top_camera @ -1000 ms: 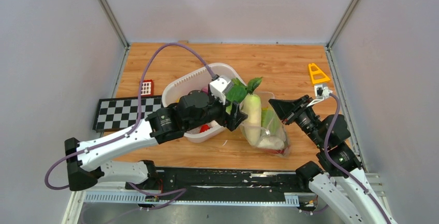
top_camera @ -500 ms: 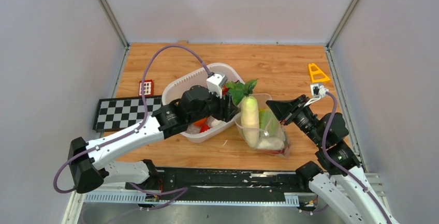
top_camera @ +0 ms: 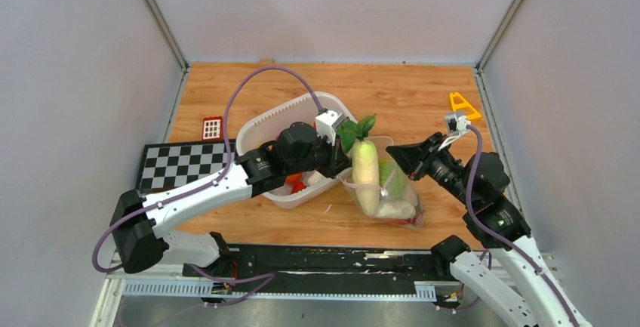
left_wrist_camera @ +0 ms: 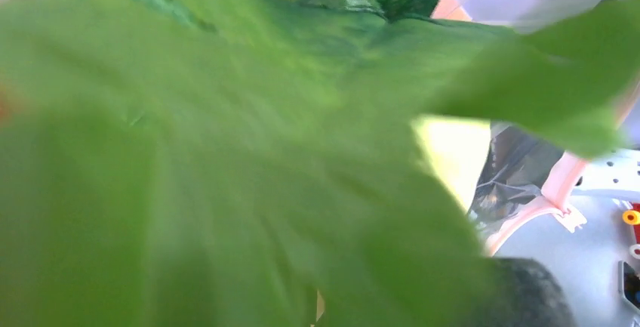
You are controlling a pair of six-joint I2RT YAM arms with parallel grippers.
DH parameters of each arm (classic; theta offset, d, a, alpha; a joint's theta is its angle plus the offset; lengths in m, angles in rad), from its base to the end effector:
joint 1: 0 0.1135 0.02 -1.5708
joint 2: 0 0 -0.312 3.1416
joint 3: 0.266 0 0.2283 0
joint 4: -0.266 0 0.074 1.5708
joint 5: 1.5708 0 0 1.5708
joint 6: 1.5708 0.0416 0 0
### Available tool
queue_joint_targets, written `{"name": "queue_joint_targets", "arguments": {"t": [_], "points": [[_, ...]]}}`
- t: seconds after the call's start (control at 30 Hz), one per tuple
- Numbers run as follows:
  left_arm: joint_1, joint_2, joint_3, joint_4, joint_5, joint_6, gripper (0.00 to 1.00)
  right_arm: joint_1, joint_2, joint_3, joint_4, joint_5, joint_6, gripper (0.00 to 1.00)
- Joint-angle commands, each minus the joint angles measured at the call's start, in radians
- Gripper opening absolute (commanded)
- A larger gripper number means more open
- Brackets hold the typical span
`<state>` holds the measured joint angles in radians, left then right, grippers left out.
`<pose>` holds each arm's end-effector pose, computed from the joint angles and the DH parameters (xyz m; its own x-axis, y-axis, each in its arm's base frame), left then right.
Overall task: Place the food in the zip-top bag and seal the zipper
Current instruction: Adjust the zipper food storage bag at the center of the board.
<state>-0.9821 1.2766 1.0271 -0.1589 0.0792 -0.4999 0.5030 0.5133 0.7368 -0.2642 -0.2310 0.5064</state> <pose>0.1437 -0.2212 0.3700 -0.6103 0.0535 -0.7904 0.6573 0.5911 -0.4675 0.0516 0.0392 0.3694 -0.3560 0.3430 -0.8692 -0.5683 0.6589 0.4928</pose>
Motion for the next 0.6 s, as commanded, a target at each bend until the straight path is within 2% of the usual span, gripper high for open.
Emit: {"name": "queue_joint_targets", "arguments": {"t": [0.0,0.17,0.23,0.3,0.4,0.57], "points": [[0.004,-0.041,0.109,0.07,-0.019,0.009,0.0,0.003,0.032,0.206,-0.104,0.025,-0.18,0.05],[0.004,-0.064,0.227,0.058,-0.056,-0.015,0.0,0.003,0.153,0.379,-0.337,0.114,-0.293,0.06],[0.005,-0.05,0.246,0.045,-0.074,-0.04,0.0,0.003,0.19,0.4,-0.42,0.257,-0.28,0.08],[0.003,-0.038,0.227,0.06,-0.076,-0.079,0.0,0.004,0.199,0.378,-0.437,0.322,-0.269,0.14],[0.005,-0.035,0.167,0.134,-0.074,-0.141,0.0,0.003,0.211,0.391,-0.435,0.284,-0.261,0.33],[0.002,-0.035,0.151,0.154,-0.076,-0.158,0.0,0.003,0.225,0.473,-0.441,0.247,-0.257,0.44]]}}
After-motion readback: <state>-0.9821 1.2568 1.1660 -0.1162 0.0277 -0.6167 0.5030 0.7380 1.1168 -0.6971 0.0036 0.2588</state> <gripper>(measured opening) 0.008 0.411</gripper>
